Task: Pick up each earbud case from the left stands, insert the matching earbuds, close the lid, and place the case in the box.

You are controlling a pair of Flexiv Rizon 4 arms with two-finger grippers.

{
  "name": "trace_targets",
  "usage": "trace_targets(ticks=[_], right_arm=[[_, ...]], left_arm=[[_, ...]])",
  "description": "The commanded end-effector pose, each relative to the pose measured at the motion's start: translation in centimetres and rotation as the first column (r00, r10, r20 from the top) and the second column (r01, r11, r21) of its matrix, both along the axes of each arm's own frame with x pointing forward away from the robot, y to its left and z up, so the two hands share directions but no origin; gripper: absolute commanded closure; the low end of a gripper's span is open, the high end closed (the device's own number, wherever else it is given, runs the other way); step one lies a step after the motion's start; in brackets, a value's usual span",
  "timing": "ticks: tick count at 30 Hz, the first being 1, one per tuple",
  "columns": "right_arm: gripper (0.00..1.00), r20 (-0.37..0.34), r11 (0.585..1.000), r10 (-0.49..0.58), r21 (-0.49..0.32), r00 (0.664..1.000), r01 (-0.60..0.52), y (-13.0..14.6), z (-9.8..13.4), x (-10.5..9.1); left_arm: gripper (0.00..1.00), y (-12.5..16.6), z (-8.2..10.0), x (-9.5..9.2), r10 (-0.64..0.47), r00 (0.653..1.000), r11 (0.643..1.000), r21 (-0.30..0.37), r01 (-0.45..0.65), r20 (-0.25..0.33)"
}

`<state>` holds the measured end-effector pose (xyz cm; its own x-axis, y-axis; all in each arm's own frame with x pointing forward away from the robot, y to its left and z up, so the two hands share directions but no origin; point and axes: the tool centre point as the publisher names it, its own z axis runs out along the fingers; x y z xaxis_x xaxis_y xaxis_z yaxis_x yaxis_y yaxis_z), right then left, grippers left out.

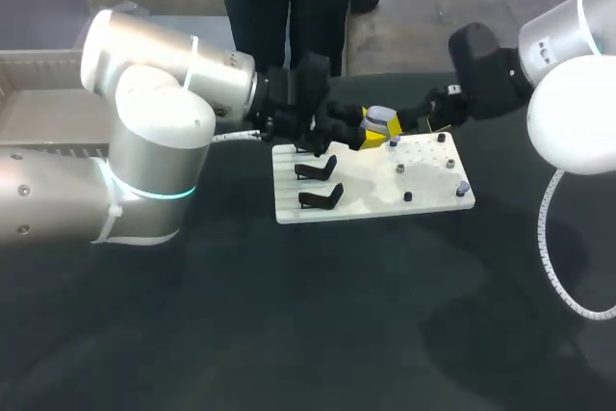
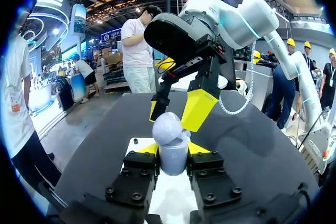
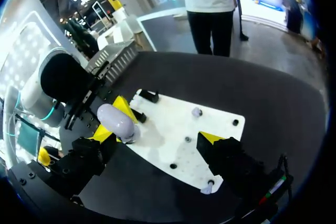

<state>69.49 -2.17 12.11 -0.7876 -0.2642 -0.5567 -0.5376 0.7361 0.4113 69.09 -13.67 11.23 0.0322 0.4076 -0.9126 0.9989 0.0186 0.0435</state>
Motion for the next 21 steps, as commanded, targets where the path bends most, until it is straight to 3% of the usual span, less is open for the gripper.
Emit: trace_targets(ticks=[1, 6, 14, 21], right_arm=[[0.0, 0.004, 1.0, -0.004, -0.001, 1.0, 0.004, -0.2, 0.1, 0.2], [0.0, 0.024, 1.0, -0.013, -0.007, 1.0, 0.013, -0.4, 0.7, 0.1], [0.0, 0.039, 0.995, -0.073, -0.062, 0.997, 0.076, -1.8, 1.2, -0.6], [0.0, 0.048, 0.958, -0.183, -0.217, 0.982, 0.189, -4.4, 0.7, -1.5]], left_arm=[[1.0, 0.4, 0.1, -0.6, 0.002, 1.0, 1.0, -0.012, -0.002, 0.009], [1.0, 0.6, 0.1, -0.8, 0.002, 1.0, 1.0, -0.029, -0.002, 0.003], [1.0, 2.4, 0.4, -0.7, 0.033, 0.999, 0.988, -0.151, -0.038, -0.037], [1.0, 3.7, 1.3, -1.3, 0.035, 0.999, 0.963, -0.265, -0.041, -0.026]])
